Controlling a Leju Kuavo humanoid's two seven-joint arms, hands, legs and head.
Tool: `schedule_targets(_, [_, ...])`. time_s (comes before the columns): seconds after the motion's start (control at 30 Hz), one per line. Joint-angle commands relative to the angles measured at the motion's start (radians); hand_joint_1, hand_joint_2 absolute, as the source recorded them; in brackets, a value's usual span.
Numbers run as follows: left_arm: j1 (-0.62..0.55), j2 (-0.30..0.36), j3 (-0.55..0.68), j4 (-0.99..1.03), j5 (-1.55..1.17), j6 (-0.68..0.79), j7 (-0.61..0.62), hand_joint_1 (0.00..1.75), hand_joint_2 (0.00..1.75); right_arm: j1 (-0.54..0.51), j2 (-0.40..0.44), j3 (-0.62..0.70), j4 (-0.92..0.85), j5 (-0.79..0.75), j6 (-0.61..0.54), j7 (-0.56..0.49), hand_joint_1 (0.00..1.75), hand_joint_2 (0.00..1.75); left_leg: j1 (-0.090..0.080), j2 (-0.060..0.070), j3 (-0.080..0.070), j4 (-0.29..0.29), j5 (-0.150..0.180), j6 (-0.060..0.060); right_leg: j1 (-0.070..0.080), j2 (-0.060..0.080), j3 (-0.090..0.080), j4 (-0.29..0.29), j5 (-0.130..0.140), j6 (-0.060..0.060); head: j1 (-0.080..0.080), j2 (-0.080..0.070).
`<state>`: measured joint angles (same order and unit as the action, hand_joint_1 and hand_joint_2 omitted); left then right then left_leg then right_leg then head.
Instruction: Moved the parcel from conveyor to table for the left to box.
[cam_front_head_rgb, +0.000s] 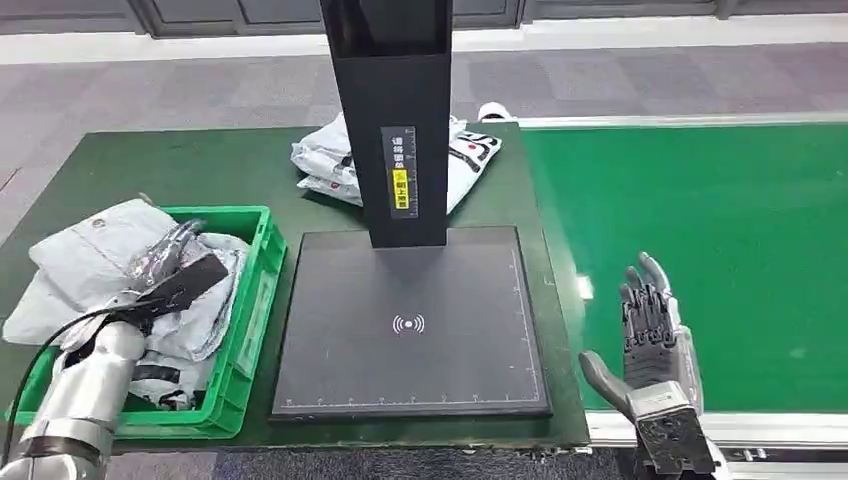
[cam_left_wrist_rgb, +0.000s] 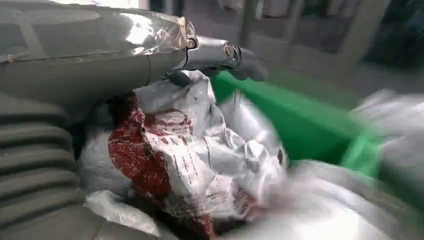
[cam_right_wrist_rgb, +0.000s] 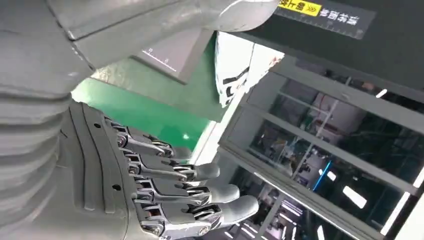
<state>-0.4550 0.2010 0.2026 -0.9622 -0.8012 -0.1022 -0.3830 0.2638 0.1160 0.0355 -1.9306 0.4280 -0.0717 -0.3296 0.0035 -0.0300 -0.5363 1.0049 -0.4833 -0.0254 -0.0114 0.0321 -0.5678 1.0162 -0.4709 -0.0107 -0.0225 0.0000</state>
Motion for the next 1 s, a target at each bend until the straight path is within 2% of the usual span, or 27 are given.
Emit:
schedule_targets(0.03, [0.049,-0.097,0.078,-0.251,0.11,0.021,0.02,0.0,0.0,-0.013,-0.001,-0.049,0.009,0.001,0.004,0.006,0.0,1.75,0.002,0.003,-0.005,0.002,0.0,0.001,0.002,-0.001,-0.003,-0.002,0.002,0.001,0.0,0.0])
schedule_targets(0.1, [0.041,-0.111,0.092,-0.252,0.128,0.091,0.033,0.0,0.0,-0.019,0.002,-0.049,0.008,0.004,0.002,0.011,0.0,1.75,0.002,0.006,-0.007,0.001,0.0,0.002,0.002,-0.001,-0.005,-0.004,0.004,0.003,-0.001,0.0])
schedule_targets(0.23, [0.019,-0.153,0.117,-0.313,0.138,0.326,0.073,0.0,0.0,-0.03,-0.001,-0.044,0.024,0.002,-0.004,0.02,0.0,1.75,0.001,0.003,-0.01,0.003,0.001,0.003,0.002,-0.005,-0.007,-0.003,0.004,0.004,0.0,0.0])
schedule_targets(0.27, [0.019,-0.158,0.114,-0.323,0.142,0.376,0.083,0.0,0.0,-0.031,-0.004,-0.039,0.036,0.002,-0.009,0.019,0.0,1.75,0.001,0.004,-0.009,0.004,0.0,0.002,0.001,-0.002,-0.007,-0.001,0.003,0.004,-0.001,0.0])
schedule_targets(0.53, [0.023,-0.153,0.108,-0.32,0.148,0.384,0.083,0.0,0.0,-0.03,-0.005,-0.035,0.044,0.005,-0.013,0.017,0.0,1.75,0.002,0.005,-0.008,0.002,0.0,0.002,0.001,-0.002,-0.007,-0.003,0.004,0.003,-0.001,0.0])
schedule_targets(0.67, [0.024,-0.182,0.131,-0.32,0.157,0.495,0.1,0.0,0.0,-0.026,0.004,-0.023,0.059,0.007,-0.021,0.017,0.0,1.75,0.001,0.005,-0.008,0.002,0.0,0.003,0.001,-0.001,-0.006,-0.003,0.004,0.003,-0.001,0.0])
schedule_targets(0.8, [-0.022,-0.138,0.11,-0.192,-0.124,0.699,0.252,0.0,0.0,-0.051,-0.005,-0.005,0.091,-0.001,-0.033,0.022,0.0,1.75,0.001,0.005,-0.008,0.002,0.0,0.002,0.001,-0.001,-0.006,-0.003,0.004,0.003,-0.001,0.0])
schedule_targets(0.83, [-0.027,-0.136,0.113,-0.182,-0.134,0.717,0.248,0.0,0.0,-0.053,-0.006,-0.004,0.095,-0.002,-0.034,0.023,0.0,1.75,0.002,0.005,-0.008,0.001,0.001,0.002,0.001,-0.002,-0.006,-0.004,0.005,0.003,-0.001,0.0])
schedule_targets(0.9, [-0.014,-0.166,0.119,-0.236,0.015,0.713,0.124,0.0,0.0,-0.053,-0.007,-0.005,0.107,-0.015,-0.046,0.026,0.0,1.75,0.001,0.005,-0.008,0.002,0.001,0.002,0.001,-0.001,-0.007,-0.003,0.004,0.003,-0.001,0.0])
schedule_targets(0.93, [0.0,-0.183,0.112,-0.277,0.081,0.683,0.09,0.0,1.75,-0.052,-0.007,-0.008,0.11,-0.02,-0.048,0.024,0.0,1.75,0.001,0.005,-0.008,0.002,0.0,0.002,0.001,-0.001,-0.007,-0.002,0.004,0.003,-0.001,0.0])
schedule_targets(1.0, [0.074,-0.247,0.069,-0.46,0.389,0.475,0.016,0.0,1.75,-0.05,0.001,-0.019,0.117,-0.026,-0.056,0.019,0.0,1.75,0.001,0.005,-0.008,0.003,0.0,0.002,0.001,-0.001,-0.007,-0.002,0.003,0.003,-0.001,0.0])
